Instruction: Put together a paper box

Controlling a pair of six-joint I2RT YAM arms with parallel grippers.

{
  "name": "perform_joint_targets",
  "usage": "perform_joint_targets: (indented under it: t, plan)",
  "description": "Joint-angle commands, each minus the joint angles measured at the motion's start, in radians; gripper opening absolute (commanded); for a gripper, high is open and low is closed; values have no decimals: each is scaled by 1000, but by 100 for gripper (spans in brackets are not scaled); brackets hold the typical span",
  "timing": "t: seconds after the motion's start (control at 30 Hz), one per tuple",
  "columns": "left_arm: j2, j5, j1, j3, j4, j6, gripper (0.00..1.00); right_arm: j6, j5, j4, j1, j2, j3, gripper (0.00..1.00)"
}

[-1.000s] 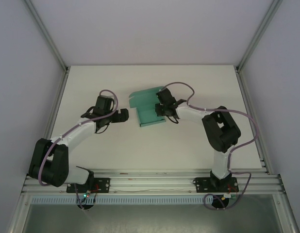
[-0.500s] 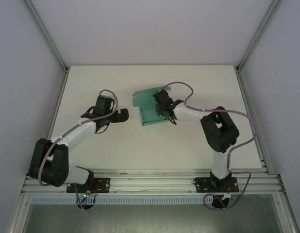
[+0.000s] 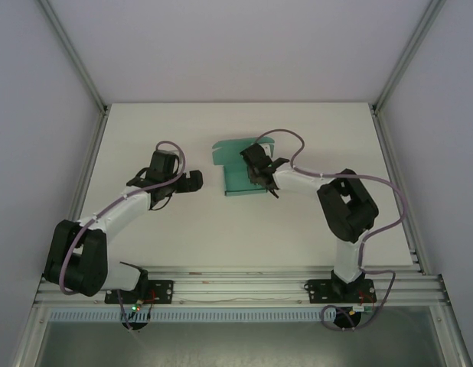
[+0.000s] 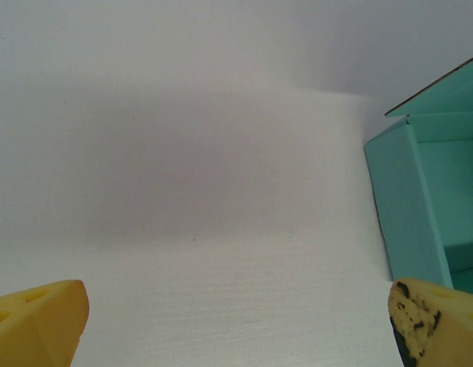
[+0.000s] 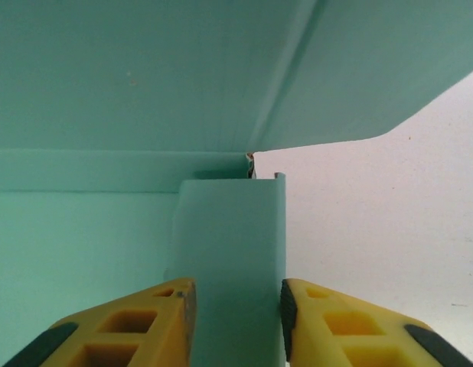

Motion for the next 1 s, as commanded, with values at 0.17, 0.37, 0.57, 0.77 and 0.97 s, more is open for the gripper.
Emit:
perform_joint_targets:
  t: [0.17,0.37,0.57,0.77,0.97]
  plan:
    - [-29,-4,-2,-9,21,-6,100,-15,-42,31,-43,-160,-87,48]
    - [-15,7,-1,-6,34,-7,100,26,-321,149,-152,-219,-220,37]
    - [20,33,-1,12,43,-7,100,61,-532,297,-216,-180,-268,30]
    - [54,55,-1,20,58,-11,100,65,-573,310,-226,-134,-258,25]
    - [115,110,-3,32,97,-30,98,64,-597,307,-226,-112,-261,19]
